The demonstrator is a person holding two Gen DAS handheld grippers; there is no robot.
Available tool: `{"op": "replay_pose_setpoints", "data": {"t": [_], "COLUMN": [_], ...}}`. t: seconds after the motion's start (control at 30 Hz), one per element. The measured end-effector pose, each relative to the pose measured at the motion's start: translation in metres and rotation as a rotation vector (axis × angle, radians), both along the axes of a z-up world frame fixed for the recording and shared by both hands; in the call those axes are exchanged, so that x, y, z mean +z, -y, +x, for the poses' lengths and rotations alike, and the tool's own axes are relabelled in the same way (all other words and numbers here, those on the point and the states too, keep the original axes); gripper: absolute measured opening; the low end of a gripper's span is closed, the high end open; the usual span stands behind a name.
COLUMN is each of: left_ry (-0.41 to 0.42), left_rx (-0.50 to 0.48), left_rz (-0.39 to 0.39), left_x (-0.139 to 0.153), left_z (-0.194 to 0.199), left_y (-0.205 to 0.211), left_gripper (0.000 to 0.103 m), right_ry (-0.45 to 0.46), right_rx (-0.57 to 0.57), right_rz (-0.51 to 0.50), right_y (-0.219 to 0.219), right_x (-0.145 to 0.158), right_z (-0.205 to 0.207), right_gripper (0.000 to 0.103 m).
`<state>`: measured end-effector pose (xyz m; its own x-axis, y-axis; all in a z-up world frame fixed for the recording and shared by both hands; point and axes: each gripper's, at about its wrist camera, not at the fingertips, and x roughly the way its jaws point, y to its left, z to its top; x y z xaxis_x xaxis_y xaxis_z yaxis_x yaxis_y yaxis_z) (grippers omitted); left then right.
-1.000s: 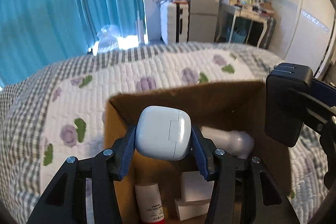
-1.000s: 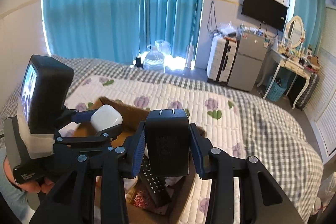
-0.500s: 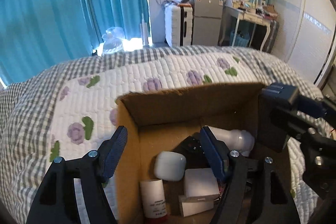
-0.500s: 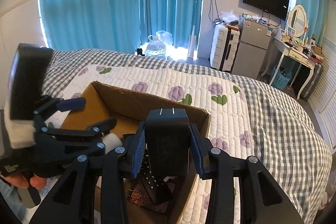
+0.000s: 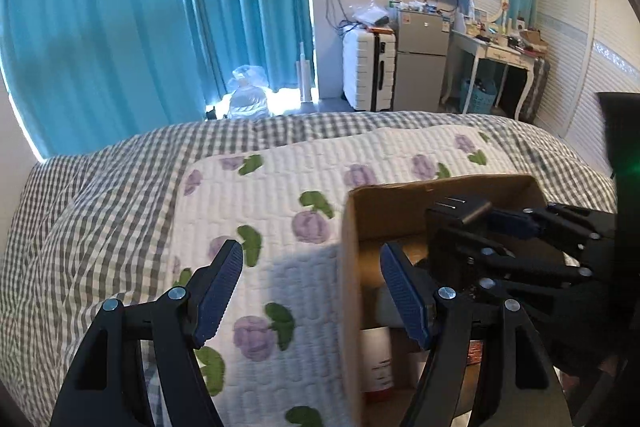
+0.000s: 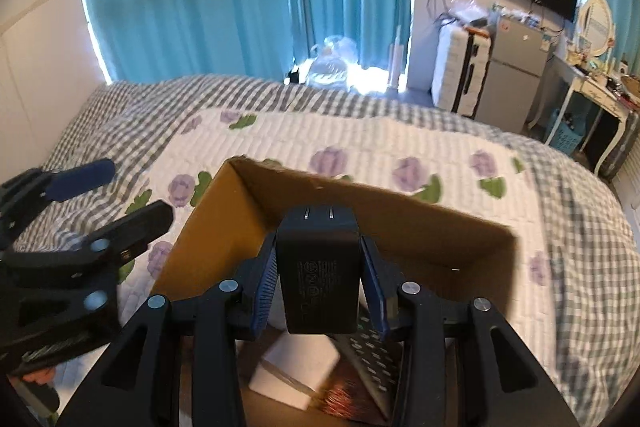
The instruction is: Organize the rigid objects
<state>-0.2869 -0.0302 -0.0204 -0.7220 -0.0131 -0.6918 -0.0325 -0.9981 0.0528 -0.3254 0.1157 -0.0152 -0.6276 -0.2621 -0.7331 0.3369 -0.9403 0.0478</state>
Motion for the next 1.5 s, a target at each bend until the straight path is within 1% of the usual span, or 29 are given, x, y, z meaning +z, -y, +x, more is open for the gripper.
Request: {"op": "replay_pose_setpoints", "data": {"t": [0.1,0.2,0.27,0.43,0.57,0.7,0.8,0.93,1.03,1.13,1.17,1.2,1.23,1.3,1.37,1.4,1.43,1.47,1.5], "left_ry": [0.004,0.006,0.008,-0.010,-0.041,-0.113,-0.174,-0.266,-0.314,-0.359,-0.368,-0.383,-0.393,-0.424,-0.439,-0.443,-0.443,-0.443,-0.455], "left_rx": [0.015,0.019,0.017,0.014,0.000,-0.024,-0.045,-0.076,-0.092,-0.090,-0.086,-0.083,-0.078,-0.065,-0.065,-0.054,-0.044,-0.034,-0.025], "left_rz": [0.009,0.029,0.035,0.030,0.036,0.037,0.034,0.022,0.024,0.026,0.027,0.027,0.028,0.031,0.036,0.035,0.032,0.027,0.023], "left_x": [-0.008,-0.013,-0.015,-0.004,0.018,0.057,0.083,0.115,0.129,0.133,0.133,0.132,0.129,0.123,0.112,0.105,0.100,0.094,0.088], "left_z": [-0.002,-0.002,0.000,0.015,0.038,0.070,0.095,0.135,0.162,0.185,0.189,0.196,0.202,0.214,0.220,0.222,0.223,0.223,0.225], "left_y": [0.015,0.024,0.027,0.023,0.013,-0.005,-0.016,-0.033,-0.042,-0.046,-0.047,-0.047,-0.047,-0.048,-0.047,-0.045,-0.044,-0.043,-0.042], "left_gripper": [0.074,0.074,0.074,0.074,0.074,0.074,0.074,0.074,0.074,0.074,0.074,0.077,0.084,0.091,0.093,0.094,0.099,0.103,0.103], "right_ry": [0.045,0.060,0.022,-0.037,-0.057,-0.105,-0.174,-0.256,-0.325,-0.380,-0.398,-0.416,-0.430,-0.460,-0.484,-0.502,-0.516,-0.530,-0.540], "right_rx": [-0.002,-0.005,-0.012,-0.020,-0.048,-0.080,-0.107,-0.148,-0.152,-0.168,-0.178,-0.188,-0.197,-0.202,-0.208,-0.220,-0.236,-0.258,-0.261], "right_rz": [-0.017,-0.033,-0.044,0.008,0.015,0.034,0.043,0.067,0.081,0.075,0.075,0.071,0.064,0.037,0.026,0.022,0.016,0.007,-0.002], "right_y": [0.014,0.018,0.020,0.018,-0.001,-0.024,-0.043,-0.057,-0.061,-0.065,-0.066,-0.068,-0.070,-0.073,-0.075,-0.077,-0.079,-0.081,-0.082], "right_x": [-0.014,-0.021,-0.015,0.009,0.031,0.062,0.096,0.134,0.153,0.161,0.161,0.159,0.157,0.151,0.140,0.134,0.129,0.122,0.117], "right_z": [-0.016,-0.027,-0.030,-0.016,0.011,0.049,0.089,0.136,0.173,0.204,0.215,0.225,0.233,0.246,0.256,0.260,0.261,0.263,0.264], "right_gripper": [0.038,0.038,0.039,0.039,0.039,0.039,0.039,0.039,0.039,0.039,0.042,0.053,0.065,0.069,0.075,0.088,0.099,0.102,0.103]}}
